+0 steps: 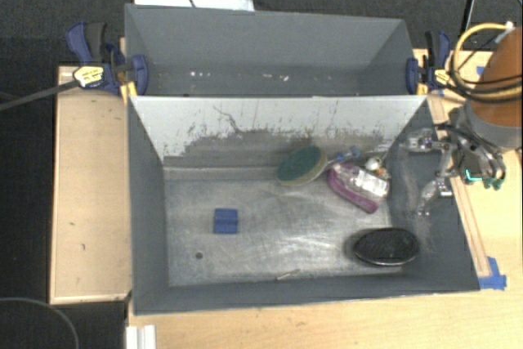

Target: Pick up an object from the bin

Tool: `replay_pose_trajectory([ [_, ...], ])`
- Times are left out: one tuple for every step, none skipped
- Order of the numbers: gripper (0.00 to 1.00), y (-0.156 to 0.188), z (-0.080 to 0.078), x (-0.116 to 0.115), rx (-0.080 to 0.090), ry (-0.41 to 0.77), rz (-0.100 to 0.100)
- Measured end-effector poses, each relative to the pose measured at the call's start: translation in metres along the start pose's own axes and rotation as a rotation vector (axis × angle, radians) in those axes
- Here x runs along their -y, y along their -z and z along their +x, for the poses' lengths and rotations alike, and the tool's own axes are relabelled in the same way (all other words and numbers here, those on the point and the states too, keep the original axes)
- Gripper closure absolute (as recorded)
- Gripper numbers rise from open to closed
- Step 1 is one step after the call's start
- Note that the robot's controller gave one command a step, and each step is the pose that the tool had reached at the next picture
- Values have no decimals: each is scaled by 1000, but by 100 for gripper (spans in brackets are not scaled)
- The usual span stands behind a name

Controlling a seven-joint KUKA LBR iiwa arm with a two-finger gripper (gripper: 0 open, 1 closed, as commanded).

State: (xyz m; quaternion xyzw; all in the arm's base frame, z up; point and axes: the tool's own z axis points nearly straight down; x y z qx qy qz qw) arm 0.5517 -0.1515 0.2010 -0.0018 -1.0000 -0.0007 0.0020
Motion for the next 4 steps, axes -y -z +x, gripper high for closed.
replay_pose_trajectory([
  [0,-121,-17,-44,9,-218,-5],
  [100,-121,-16,-40,7,-216,1],
  [100,-2,-8,-48,13,-184,2],
  [100,43,-28,-53,11,197,3],
])
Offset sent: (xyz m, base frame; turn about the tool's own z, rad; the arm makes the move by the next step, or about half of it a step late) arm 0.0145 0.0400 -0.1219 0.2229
